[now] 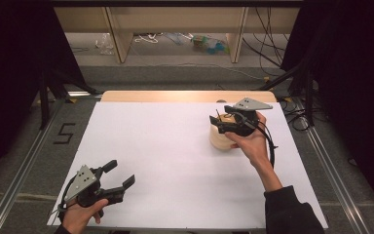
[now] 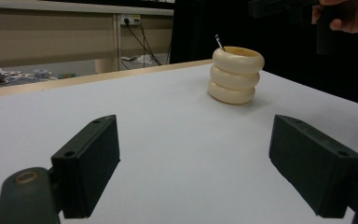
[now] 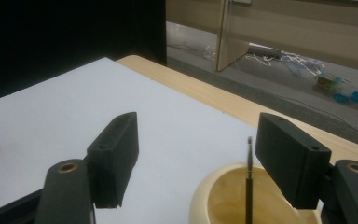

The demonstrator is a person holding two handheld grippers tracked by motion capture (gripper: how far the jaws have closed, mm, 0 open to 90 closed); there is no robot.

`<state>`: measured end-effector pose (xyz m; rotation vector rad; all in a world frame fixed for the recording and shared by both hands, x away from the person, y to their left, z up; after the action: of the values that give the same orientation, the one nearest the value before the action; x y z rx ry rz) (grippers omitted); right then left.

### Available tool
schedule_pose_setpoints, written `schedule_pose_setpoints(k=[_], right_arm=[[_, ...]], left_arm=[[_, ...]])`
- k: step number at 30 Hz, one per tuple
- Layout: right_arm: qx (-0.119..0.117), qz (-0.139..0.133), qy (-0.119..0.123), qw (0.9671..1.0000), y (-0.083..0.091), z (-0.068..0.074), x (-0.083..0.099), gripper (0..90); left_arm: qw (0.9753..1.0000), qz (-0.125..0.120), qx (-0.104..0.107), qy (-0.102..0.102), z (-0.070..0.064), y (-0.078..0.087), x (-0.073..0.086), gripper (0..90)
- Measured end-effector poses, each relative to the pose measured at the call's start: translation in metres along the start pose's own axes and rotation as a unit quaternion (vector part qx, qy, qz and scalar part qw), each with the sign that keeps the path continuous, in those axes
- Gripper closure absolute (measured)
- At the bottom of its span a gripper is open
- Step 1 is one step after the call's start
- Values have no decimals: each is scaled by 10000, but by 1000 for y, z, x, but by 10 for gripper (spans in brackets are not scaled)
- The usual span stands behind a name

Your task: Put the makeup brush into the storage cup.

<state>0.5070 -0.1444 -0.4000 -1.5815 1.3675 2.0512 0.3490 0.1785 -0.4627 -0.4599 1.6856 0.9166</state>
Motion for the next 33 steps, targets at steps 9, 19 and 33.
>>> schedule_pose_setpoints(k=[9, 19, 33], right_arm=[[-66, -43, -17, 10000, 2, 6, 3, 281], [-118, -83, 13, 9999, 7, 15, 5, 276], [-286, -181, -22, 9994, 13, 27, 11, 229]], left_arm=[[10000, -7, 6, -18, 0, 0, 0, 160], [10000, 0, -4, -29, 0, 0, 0, 160], [10000, 2, 0, -23, 0, 0, 0, 160]])
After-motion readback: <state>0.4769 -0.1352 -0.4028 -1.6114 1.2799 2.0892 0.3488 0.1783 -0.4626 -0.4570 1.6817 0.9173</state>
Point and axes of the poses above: each handheld gripper's, and its own axes: y roughly backward along the jaws, x roughly out of its underside, z roughly to its left, the point moved 8 cm from there along -y, roughly forward along the jaws, and after that the axes turned 10 degrees about z, right-handed, at the moved point
